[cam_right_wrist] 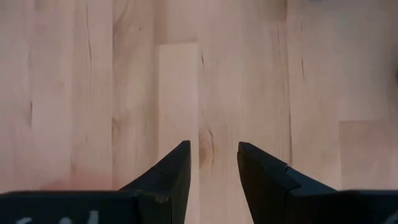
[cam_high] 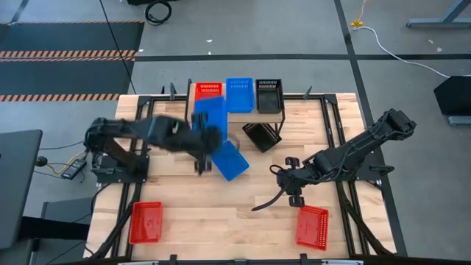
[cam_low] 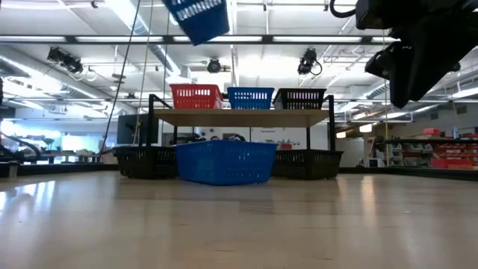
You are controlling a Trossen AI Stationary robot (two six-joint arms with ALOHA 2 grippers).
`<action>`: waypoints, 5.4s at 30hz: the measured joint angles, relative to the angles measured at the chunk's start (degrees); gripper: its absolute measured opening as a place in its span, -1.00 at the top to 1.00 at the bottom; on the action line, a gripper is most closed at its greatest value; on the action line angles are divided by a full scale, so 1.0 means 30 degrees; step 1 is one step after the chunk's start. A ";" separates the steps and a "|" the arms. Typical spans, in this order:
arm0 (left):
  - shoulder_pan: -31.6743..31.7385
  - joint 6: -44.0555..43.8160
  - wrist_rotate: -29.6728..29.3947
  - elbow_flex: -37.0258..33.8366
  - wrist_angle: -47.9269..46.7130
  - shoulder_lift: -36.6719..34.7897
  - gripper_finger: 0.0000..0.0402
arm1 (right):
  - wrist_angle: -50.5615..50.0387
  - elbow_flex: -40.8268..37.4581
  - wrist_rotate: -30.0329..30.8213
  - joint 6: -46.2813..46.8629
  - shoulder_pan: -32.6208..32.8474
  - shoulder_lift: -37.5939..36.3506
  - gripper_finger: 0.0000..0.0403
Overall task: Stack baskets on shelf by color
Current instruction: Stack the bottom blue bin on top of the blue bin on the shelf, then stack the right black bin on top of the black bin on the shelf
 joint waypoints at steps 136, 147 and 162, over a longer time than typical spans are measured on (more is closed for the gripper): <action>-0.5185 -0.2327 0.3536 -2.4992 2.5868 -1.3699 0.74 | 0.4255 -0.1399 0.4873 -1.4154 -0.9060 0.6149 -0.10; -0.5749 -0.1372 0.2120 -2.4977 2.6371 -1.3699 0.74 | 0.3979 -0.0630 0.0639 -1.3804 -0.7966 0.3889 0.58; -0.5742 -0.1105 0.1020 -2.4970 2.6342 -1.3699 0.73 | -0.1330 0.5703 0.0027 -1.2956 -0.5628 0.3679 0.96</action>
